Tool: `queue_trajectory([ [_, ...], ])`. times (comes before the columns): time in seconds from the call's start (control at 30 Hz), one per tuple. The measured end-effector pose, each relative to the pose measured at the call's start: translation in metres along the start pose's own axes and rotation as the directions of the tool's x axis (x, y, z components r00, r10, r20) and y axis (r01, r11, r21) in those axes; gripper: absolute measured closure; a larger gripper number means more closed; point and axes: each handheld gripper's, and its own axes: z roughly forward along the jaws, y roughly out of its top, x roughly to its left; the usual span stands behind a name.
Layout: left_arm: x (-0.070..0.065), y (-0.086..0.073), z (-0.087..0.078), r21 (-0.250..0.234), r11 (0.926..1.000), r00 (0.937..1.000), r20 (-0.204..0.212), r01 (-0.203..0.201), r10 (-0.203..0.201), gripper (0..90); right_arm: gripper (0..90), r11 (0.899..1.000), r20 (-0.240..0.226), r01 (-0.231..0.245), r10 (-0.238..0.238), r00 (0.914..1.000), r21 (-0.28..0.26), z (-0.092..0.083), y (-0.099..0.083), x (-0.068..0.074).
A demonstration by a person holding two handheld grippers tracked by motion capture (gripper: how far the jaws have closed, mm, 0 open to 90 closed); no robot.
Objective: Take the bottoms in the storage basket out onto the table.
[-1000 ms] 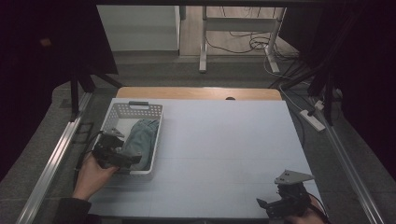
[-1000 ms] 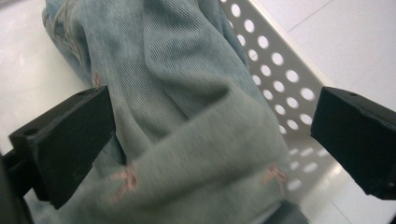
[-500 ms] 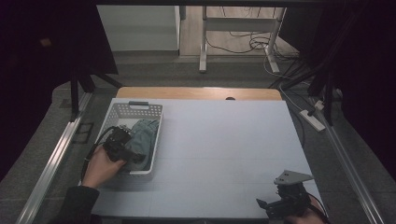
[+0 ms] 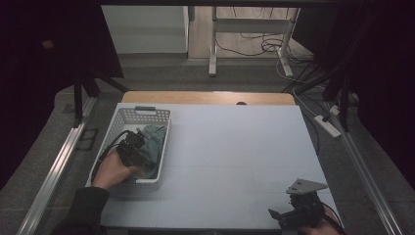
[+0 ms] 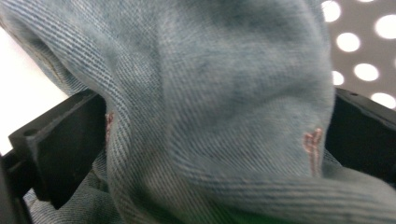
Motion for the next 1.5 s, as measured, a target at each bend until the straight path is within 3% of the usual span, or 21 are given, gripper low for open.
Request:
queue_trajectory([
  [0.13, 0.004, 0.002, 0.005, 0.046, 0.9986, 0.9996, 0.006, 0.026, -0.027, 0.0, 1.4, 1.000, -0.001, 0.001, -0.001, 1.0000, 0.002, 0.000, 0.000, 0.000],
  [0.27, 0.001, 0.003, 0.008, 0.071, 0.9975, 0.9993, -0.035, -0.007, 0.009, 4.3, 1.4, 1.000, 0.001, 0.002, -0.002, 1.0000, 0.001, 0.000, 0.000, 0.000],
  [0.57, -0.004, 0.000, 0.004, 0.071, 0.9970, 0.9978, -0.056, -0.031, 0.035, 35.0, 1.4, 1.000, 0.002, 0.011, -0.011, 0.9999, 0.002, 0.001, 0.000, 0.001],
  [0.87, -0.002, 0.000, 0.000, 0.076, 0.9970, 0.9989, -0.045, 0.016, -0.012, 51.5, 1.4, 1.000, 0.003, 0.027, -0.027, 0.9996, 0.013, 0.002, 0.000, 0.003],
  [1.07, -0.001, -0.002, -0.007, 0.056, 0.9978, 0.9990, -0.031, 0.035, -0.033, 59.0, 1.4, 0.999, 0.003, 0.033, -0.033, 0.9994, 0.017, 0.002, 0.000, 0.004],
  [1.2, -0.002, -0.002, -0.013, 0.040, 0.9991, 0.9991, -0.039, 0.018, -0.017, 60.3, 1.4, 0.999, 0.005, 0.040, -0.040, 0.9992, 0.019, 0.002, 0.001, 0.004],
  [1.5, 0.002, -0.007, -0.030, -0.055, 0.9978, 0.9989, -0.025, 0.038, -0.039, 60.3, 1.4, 0.999, 0.007, 0.047, -0.047, 0.9989, 0.019, 0.002, 0.001, 0.005],
])
